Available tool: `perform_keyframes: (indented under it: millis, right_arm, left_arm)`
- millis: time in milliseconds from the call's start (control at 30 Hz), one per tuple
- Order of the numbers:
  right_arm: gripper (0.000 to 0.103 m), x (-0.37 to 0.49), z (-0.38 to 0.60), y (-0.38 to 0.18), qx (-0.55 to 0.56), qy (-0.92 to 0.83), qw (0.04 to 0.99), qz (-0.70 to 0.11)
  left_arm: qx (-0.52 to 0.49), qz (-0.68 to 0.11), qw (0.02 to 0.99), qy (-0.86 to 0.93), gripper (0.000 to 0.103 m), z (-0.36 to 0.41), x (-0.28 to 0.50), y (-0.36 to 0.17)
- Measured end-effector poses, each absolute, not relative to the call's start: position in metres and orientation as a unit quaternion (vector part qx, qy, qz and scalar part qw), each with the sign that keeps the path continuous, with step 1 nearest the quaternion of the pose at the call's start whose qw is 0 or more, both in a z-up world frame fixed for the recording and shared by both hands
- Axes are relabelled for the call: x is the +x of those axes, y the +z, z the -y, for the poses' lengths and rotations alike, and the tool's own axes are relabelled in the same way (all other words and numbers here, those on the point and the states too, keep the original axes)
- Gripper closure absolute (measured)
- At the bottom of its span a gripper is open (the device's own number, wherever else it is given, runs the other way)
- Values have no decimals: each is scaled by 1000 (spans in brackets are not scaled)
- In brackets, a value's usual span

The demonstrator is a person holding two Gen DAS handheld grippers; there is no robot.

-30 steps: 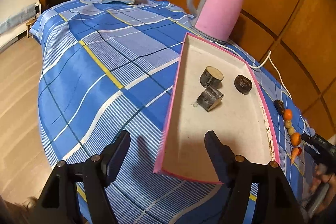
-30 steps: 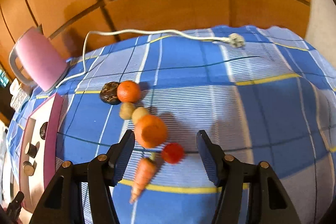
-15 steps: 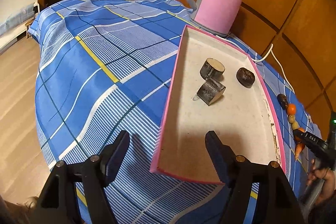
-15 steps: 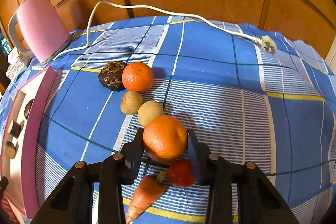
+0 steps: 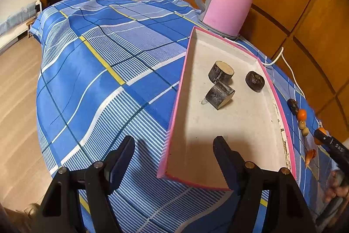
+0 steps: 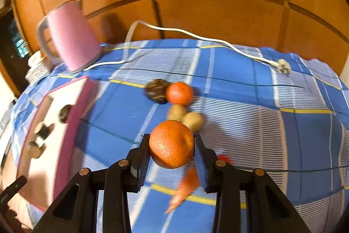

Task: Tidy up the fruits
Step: 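Carry the mandarin with the right tool over the tray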

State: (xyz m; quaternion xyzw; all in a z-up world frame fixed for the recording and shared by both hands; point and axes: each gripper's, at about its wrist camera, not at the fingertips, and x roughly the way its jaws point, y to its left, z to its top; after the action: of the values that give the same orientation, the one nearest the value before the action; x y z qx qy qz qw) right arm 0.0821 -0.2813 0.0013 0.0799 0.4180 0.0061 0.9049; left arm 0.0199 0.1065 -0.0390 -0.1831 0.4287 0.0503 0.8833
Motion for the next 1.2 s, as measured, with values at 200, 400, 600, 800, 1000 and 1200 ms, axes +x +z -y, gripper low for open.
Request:
perform_keyframes:
  millis: [200,400,600,800,1000,1200]
  right_arm:
    - [65,80,236,10,60,82,902,-419]
    - [65,84,184,17,43,161,890,-424]
    - [65,94,130,19,5,215,879,-427]
    - [65,113,99,3,-25,222,869,-442]
    - [63,128,84,-17,-54,207,862,-459]
    - [62,131,84,-23,-58,196,864,-460]
  left_arm:
    - [-186,-428,883,51,28,-108,19,-39]
    - [-186,-428,883,50,28,-108,18,-39]
    - [-189,-428,882,51,28,-110,18,-39]
    - [-190,-431,880,53,28,-112,17,-42]
    - [-190,-432,880,54,28,-113,17,-43]
    - [-190,-432,880,54,28,-113,16,-43]
